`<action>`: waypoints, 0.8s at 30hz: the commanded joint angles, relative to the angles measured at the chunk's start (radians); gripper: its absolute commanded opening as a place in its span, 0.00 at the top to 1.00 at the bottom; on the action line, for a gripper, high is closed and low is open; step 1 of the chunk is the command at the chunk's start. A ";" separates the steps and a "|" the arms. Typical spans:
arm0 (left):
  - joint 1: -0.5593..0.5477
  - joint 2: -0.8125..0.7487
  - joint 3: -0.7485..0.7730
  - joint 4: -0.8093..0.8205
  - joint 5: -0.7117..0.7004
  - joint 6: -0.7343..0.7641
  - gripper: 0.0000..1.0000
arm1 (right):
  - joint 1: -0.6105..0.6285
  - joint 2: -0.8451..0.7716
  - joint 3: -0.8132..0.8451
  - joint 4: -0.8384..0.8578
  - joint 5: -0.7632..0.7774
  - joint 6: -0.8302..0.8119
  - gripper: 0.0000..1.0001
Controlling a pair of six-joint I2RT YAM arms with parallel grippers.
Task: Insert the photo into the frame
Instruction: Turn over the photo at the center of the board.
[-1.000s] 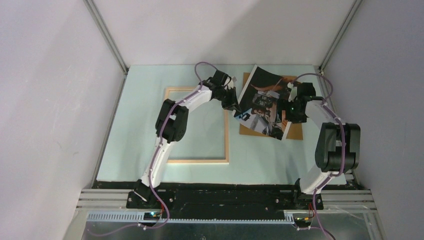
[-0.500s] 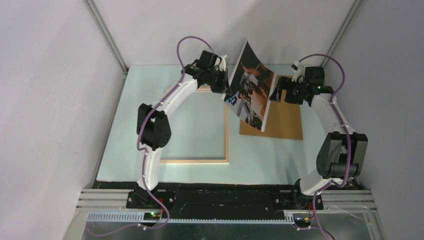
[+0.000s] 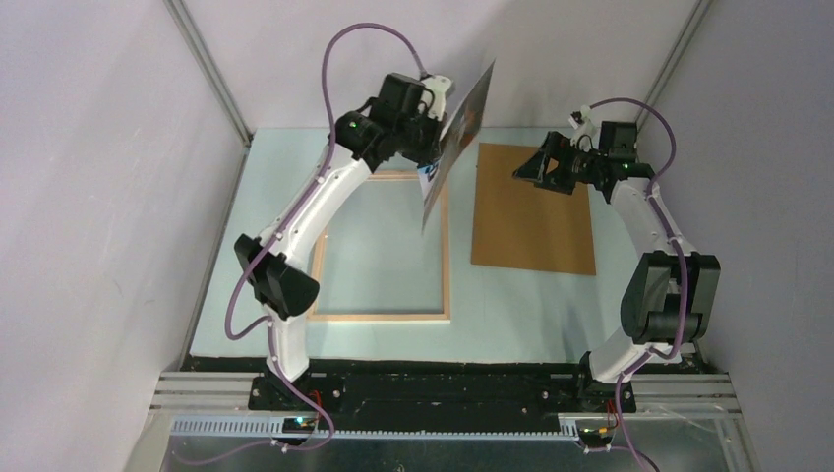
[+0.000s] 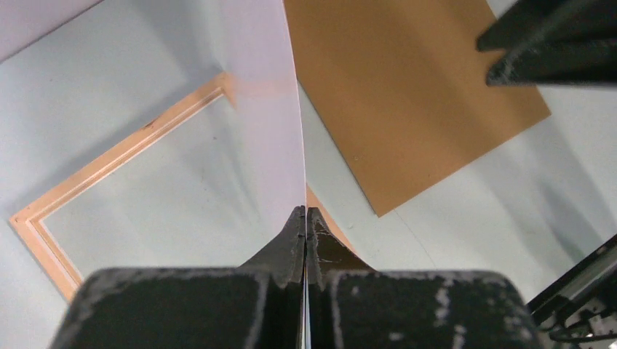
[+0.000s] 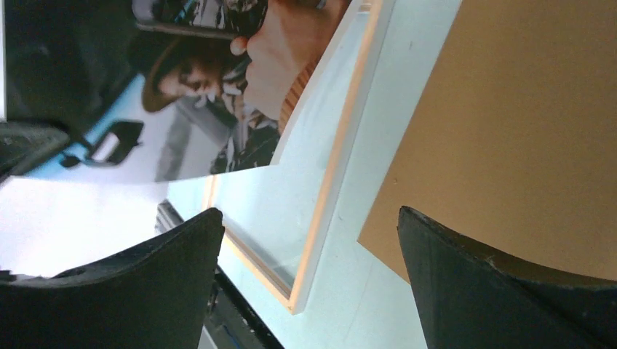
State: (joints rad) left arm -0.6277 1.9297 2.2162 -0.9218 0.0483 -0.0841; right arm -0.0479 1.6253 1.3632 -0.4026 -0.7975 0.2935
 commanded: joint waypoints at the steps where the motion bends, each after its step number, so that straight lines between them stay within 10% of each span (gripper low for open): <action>1: -0.134 -0.019 0.010 -0.034 -0.208 0.117 1.00 | -0.057 -0.028 -0.077 0.157 -0.176 0.144 0.06; 14: -0.338 0.208 0.037 -0.030 -0.261 0.051 1.00 | -0.215 -0.038 -0.285 0.390 -0.327 0.341 0.04; 24: -0.387 0.382 0.159 -0.029 -0.180 -0.021 1.00 | -0.288 0.022 -0.304 0.264 -0.301 0.229 0.04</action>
State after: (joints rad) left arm -0.9951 2.3123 2.2848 -0.9642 -0.1596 -0.0566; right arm -0.3195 1.6276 1.0622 -0.0792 -1.0973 0.5968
